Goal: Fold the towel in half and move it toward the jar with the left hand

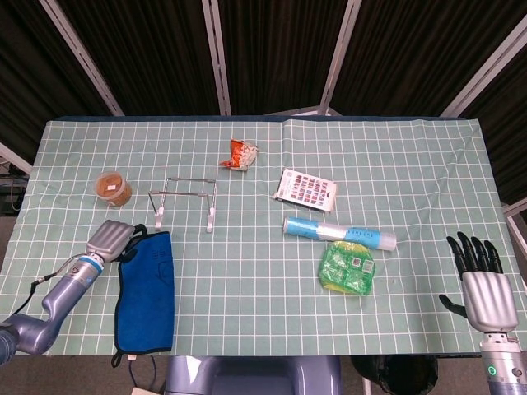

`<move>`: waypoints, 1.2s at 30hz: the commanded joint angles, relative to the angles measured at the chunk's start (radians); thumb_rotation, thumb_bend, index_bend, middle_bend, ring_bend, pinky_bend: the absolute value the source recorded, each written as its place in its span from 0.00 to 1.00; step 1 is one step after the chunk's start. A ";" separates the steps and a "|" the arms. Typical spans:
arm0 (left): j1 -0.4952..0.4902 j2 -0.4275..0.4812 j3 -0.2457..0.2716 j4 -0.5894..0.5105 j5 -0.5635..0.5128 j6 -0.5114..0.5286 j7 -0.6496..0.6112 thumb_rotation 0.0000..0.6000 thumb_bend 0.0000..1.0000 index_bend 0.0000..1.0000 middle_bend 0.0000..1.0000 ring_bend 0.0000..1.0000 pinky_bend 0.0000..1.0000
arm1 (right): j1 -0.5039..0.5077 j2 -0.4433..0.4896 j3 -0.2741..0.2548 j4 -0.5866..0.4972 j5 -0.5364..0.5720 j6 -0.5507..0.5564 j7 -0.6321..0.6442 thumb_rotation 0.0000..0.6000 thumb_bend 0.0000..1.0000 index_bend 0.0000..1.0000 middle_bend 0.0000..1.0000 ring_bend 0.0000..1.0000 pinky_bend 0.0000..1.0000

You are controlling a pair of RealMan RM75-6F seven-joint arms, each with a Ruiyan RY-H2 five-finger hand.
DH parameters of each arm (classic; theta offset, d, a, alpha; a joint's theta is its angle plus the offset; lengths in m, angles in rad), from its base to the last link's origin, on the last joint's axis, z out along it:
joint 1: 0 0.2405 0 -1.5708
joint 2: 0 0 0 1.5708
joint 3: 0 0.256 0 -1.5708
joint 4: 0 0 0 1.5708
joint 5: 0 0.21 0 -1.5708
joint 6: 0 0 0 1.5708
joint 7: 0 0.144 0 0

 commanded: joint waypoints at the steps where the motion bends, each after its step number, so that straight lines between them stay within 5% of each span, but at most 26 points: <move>1: 0.001 -0.008 -0.001 0.007 0.003 0.005 0.002 1.00 0.45 0.36 0.89 0.89 1.00 | 0.000 0.000 0.000 0.001 0.001 -0.001 0.000 1.00 0.00 0.00 0.00 0.00 0.00; 24: -0.002 -0.051 -0.014 0.051 -0.010 -0.004 0.009 1.00 0.45 0.42 0.89 0.89 1.00 | 0.004 -0.007 -0.003 0.004 0.006 -0.008 -0.011 1.00 0.00 0.00 0.00 0.00 0.00; 36: -0.005 -0.071 -0.021 0.071 -0.020 -0.012 0.011 1.00 0.46 0.54 0.89 0.89 1.00 | 0.005 -0.008 -0.003 0.007 0.008 -0.010 -0.008 1.00 0.00 0.00 0.00 0.00 0.00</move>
